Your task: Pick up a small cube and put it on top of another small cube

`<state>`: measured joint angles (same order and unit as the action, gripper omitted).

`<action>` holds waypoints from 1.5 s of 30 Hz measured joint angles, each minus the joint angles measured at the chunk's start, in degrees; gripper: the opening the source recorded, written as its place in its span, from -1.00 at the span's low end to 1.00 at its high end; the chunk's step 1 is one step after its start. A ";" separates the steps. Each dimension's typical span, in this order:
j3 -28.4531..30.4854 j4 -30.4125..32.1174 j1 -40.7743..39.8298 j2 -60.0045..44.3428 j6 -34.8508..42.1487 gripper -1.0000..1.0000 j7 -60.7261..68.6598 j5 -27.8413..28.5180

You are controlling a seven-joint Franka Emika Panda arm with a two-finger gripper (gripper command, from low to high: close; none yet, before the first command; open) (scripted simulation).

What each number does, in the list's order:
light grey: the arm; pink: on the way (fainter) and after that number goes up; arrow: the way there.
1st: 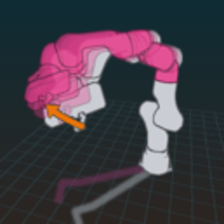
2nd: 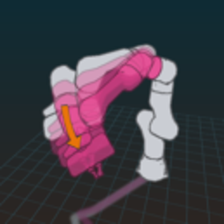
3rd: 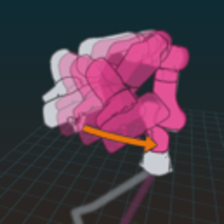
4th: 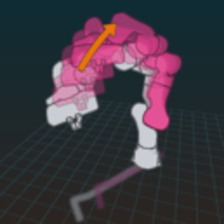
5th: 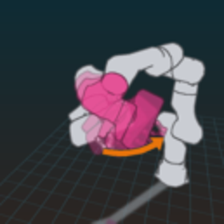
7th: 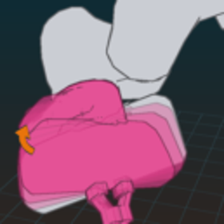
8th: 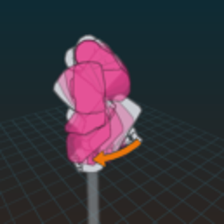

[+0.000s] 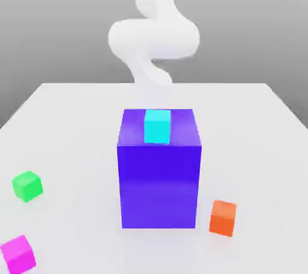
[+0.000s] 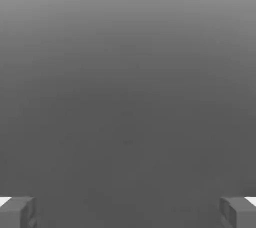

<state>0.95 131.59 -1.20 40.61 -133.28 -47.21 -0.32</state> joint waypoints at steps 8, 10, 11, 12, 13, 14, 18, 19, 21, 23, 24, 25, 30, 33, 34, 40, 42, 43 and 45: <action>3.42 -0.64 -3.72 -16.94 -4.77 0.00 -4.36 -1.21; 4.34 -0.80 -4.59 -21.09 -5.92 0.00 -5.32 -1.63; 4.80 -0.87 -5.02 -23.16 -6.52 0.00 -5.80 -1.86; 5.27 -0.95 -5.45 -25.24 -7.11 0.00 -6.27 -2.10; 5.77 -1.02 -5.85 -27.32 -7.70 0.00 -6.72 -2.37; 6.24 -1.10 -6.28 -29.39 -8.28 0.00 -7.15 -2.66; 8.07 -1.42 -8.47 -37.74 -10.60 0.00 -8.71 -4.06; 8.39 -1.50 -9.29 -39.83 -11.18 0.00 -9.06 -4.46; 8.86 -1.66 -10.63 -44.01 -12.33 0.00 -9.76 -5.27; 9.27 -1.80 -11.59 -48.19 -13.43 0.00 -10.47 -6.07; 9.57 -1.89 -12.01 -50.29 -14.03 0.00 -10.81 -6.49; 9.89 -1.98 -12.46 -52.39 -14.61 0.00 -11.13 -6.94; 10.93 -2.61 -15.14 -62.90 -17.93 0.00 -12.28 -9.39; 9.28 -3.89 -16.76 -69.14 -22.21 0.00 -11.04 -11.47; 8.63 -4.32 -17.30 -71.02 -23.61 -1.00 -10.64 -12.04; 8.29 -4.54 -17.58 -71.96 -24.36 -1.00 -10.43 -12.34; 8.94 -4.08 -17.08 -70.09 -22.92 -1.00 -10.91 -11.71; 9.50 -3.69 -16.66 -68.40 -21.63 -1.00 -11.34 -11.12; 10.63 -2.74 -15.87 -64.52 -18.74 -1.00 -12.43 -9.67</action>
<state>11.58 128.85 -17.07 -23.91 -152.01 -59.63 -9.99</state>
